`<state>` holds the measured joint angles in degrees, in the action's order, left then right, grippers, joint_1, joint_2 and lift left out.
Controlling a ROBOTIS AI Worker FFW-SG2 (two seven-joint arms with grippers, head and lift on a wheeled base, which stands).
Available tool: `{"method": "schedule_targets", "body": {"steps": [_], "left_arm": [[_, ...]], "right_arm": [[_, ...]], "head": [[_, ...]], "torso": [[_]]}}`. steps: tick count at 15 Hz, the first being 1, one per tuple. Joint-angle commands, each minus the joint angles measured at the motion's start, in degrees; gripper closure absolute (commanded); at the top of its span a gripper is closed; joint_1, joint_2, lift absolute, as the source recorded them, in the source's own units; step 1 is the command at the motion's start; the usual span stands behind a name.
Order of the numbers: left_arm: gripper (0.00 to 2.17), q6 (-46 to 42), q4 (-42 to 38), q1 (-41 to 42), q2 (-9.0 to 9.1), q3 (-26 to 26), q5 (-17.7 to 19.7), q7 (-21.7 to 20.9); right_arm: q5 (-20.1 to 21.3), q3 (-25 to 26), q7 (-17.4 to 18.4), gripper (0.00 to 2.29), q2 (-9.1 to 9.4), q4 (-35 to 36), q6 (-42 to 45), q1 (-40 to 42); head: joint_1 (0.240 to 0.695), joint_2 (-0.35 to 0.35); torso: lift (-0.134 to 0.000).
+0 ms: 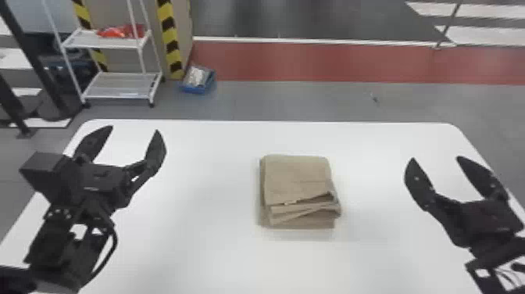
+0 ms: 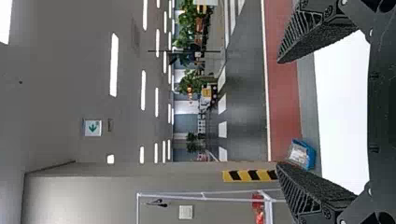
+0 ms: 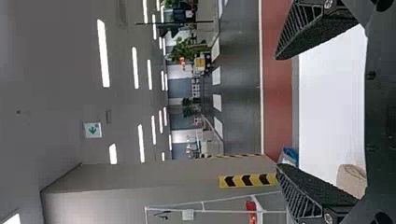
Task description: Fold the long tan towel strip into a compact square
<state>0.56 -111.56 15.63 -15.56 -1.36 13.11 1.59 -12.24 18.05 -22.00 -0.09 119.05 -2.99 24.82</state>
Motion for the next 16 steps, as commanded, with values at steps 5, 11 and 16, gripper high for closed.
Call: {"method": "schedule_targets", "body": {"steps": [5, 11, 16], "left_arm": [[0.13, 1.2, -2.0, 2.0, -0.09, -0.6, -0.4, 0.0], [0.13, 3.1, -4.3, 3.4, -0.27, -0.1, -0.5, 0.4], [0.13, 3.1, -5.7, 4.4, -0.53, 0.0, -0.5, 0.4]], "right_arm": [[-0.3, 0.2, 1.3, 0.07, 0.14, 0.4, -5.2, -0.2], [-0.8, 0.2, 1.8, 0.07, 0.14, 2.3, -4.7, 0.8], [-1.4, -0.3, 1.8, 0.07, 0.14, 2.5, -4.4, 1.1]], "head": [[0.695, -0.080], [0.695, -0.084], [0.695, -0.084]], "torso": [[-0.124], [-0.124], [-0.124]]}}
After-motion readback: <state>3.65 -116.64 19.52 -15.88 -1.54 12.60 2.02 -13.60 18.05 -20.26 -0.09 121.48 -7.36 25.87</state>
